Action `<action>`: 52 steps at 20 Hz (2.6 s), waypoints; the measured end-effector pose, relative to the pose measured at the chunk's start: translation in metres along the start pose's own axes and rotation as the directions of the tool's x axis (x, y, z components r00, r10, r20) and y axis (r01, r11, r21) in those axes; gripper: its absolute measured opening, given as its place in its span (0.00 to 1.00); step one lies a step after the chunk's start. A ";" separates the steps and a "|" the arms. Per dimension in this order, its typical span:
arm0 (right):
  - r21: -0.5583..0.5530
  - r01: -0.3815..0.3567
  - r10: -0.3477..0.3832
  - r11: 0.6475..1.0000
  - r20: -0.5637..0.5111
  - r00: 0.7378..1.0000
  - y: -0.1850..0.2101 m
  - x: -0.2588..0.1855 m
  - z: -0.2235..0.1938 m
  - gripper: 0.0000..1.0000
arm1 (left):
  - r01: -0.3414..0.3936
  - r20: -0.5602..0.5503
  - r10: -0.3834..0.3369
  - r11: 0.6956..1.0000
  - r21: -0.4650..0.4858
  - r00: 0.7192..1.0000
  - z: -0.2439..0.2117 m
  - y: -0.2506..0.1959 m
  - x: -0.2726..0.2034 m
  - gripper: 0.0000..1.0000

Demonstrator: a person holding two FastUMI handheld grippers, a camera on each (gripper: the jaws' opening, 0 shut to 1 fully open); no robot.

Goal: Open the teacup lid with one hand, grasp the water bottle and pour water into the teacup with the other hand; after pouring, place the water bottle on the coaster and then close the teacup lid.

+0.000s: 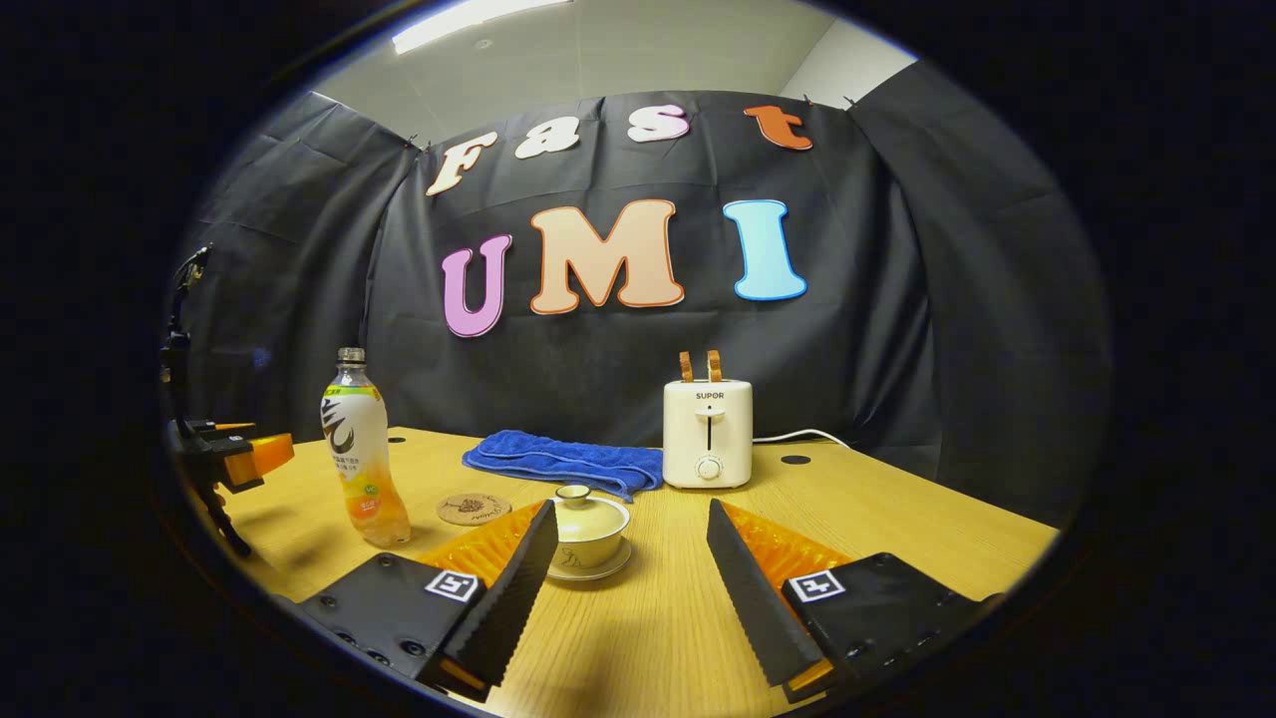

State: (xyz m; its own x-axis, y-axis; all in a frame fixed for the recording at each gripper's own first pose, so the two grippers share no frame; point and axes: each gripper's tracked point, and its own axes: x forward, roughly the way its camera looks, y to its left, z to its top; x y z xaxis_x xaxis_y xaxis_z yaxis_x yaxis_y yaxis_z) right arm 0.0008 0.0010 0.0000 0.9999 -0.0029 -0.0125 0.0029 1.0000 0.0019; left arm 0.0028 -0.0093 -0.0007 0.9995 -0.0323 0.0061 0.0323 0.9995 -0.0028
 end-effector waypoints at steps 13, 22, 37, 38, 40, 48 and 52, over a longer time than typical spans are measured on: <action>0.001 -0.026 0.026 1.000 -0.002 1.000 0.002 0.002 -0.001 0.94 | -0.004 0.000 0.004 1.000 0.000 1.000 0.000 0.001 0.000 0.93; 0.006 -0.163 0.163 0.987 -0.014 0.987 0.032 0.024 -0.002 0.93 | -0.004 0.000 0.004 1.000 0.000 1.000 0.000 0.001 0.000 0.93; 0.008 -0.173 0.173 0.985 -0.090 0.981 0.055 0.086 -0.018 0.93 | -0.002 0.001 0.002 1.000 -0.001 1.000 -0.001 0.000 0.001 0.93; 0.008 -0.169 0.169 0.986 -0.094 0.981 0.055 0.089 -0.018 0.93 | -0.002 0.001 0.002 1.000 -0.001 1.000 -0.001 0.000 0.001 0.93; 0.005 -0.169 0.169 0.986 -0.107 0.980 0.058 0.096 -0.021 0.93 | -0.001 0.001 0.001 1.000 -0.001 1.000 -0.001 0.000 0.001 0.93; 0.002 -0.171 0.169 0.985 -0.165 0.972 0.061 0.111 -0.032 0.61 | 0.000 0.001 0.000 1.000 -0.002 1.000 -0.001 0.000 0.001 0.93; -0.002 -0.163 0.160 0.987 -0.184 0.970 0.058 0.110 -0.033 0.59 | 0.000 0.000 0.000 1.000 -0.002 1.000 -0.001 0.000 0.000 0.93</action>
State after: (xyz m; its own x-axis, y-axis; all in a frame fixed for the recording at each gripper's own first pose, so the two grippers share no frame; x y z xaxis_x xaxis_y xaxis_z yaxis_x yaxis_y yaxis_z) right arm 0.1107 0.0586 -0.0343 0.9680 0.1573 -0.1955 -0.1599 0.9871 0.0025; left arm 0.0033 -0.0092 -0.0015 0.9995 -0.0319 0.0064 0.0320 0.9995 -0.0044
